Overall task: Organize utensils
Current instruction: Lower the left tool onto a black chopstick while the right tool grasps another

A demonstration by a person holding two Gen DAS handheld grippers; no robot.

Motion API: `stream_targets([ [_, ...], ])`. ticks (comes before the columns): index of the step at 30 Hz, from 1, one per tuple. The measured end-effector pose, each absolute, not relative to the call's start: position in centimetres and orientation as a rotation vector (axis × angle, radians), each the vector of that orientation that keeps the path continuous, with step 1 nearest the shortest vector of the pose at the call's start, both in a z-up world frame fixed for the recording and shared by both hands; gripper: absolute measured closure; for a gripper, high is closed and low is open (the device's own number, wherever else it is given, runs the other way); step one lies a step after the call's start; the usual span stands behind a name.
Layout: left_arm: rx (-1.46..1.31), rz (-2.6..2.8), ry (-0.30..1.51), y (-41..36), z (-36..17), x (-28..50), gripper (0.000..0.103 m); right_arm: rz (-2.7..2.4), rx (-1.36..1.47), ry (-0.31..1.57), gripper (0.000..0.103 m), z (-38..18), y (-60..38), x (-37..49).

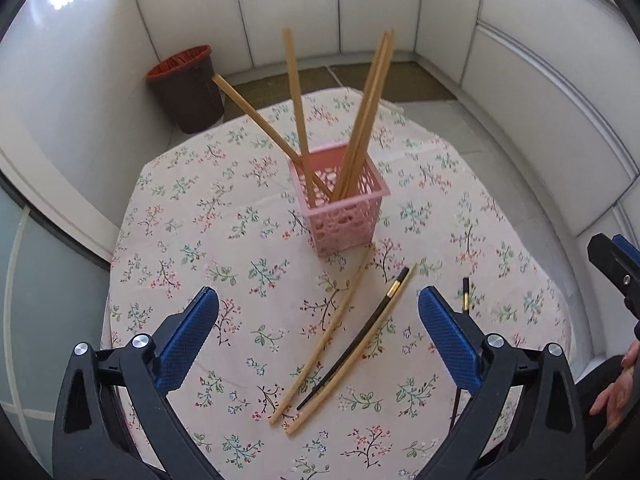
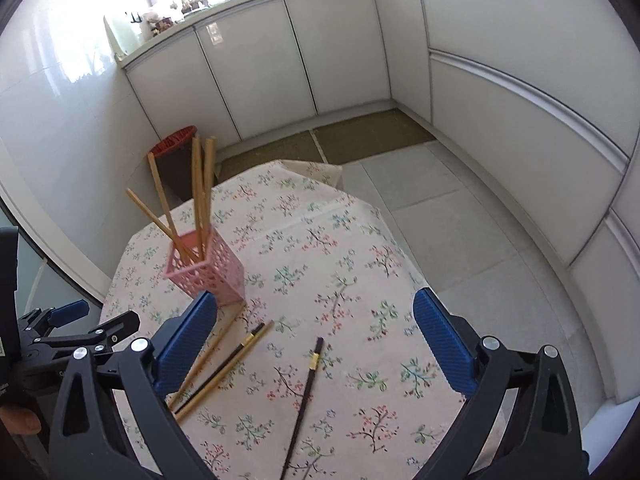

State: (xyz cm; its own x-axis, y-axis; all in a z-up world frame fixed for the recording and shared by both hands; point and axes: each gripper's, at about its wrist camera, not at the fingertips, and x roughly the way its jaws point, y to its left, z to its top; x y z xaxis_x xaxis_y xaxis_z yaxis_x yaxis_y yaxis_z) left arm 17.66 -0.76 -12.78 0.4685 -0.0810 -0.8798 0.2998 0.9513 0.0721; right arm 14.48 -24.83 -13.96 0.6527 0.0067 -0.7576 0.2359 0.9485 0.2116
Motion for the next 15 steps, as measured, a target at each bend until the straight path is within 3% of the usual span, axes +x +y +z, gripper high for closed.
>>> stream_targets([
  [6, 0.255, -0.374, 1.222, -3.4, -17.9, 18.1, 0.008, -0.181, 0.4, 0.997, 0.007, -19.6, -27.7, 12.8],
  [8, 0.208, -0.428, 1.273, -3.9, -19.1, 18.7, 0.018, -0.182, 0.443, 1.049, 0.007, -21.3, -28.5, 12.5],
  [11, 0.181, -0.461, 1.35, -5.0, -21.1, 20.1, 0.044, -0.187, 0.496, 1.102, 0.007, -23.2, -29.2, 12.4],
  [15, 0.285, -0.397, 1.341, -6.5, -22.7, 21.4, 0.07, -0.184, 0.517, 1.122, 0.007, -24.2, -29.4, 12.0],
])
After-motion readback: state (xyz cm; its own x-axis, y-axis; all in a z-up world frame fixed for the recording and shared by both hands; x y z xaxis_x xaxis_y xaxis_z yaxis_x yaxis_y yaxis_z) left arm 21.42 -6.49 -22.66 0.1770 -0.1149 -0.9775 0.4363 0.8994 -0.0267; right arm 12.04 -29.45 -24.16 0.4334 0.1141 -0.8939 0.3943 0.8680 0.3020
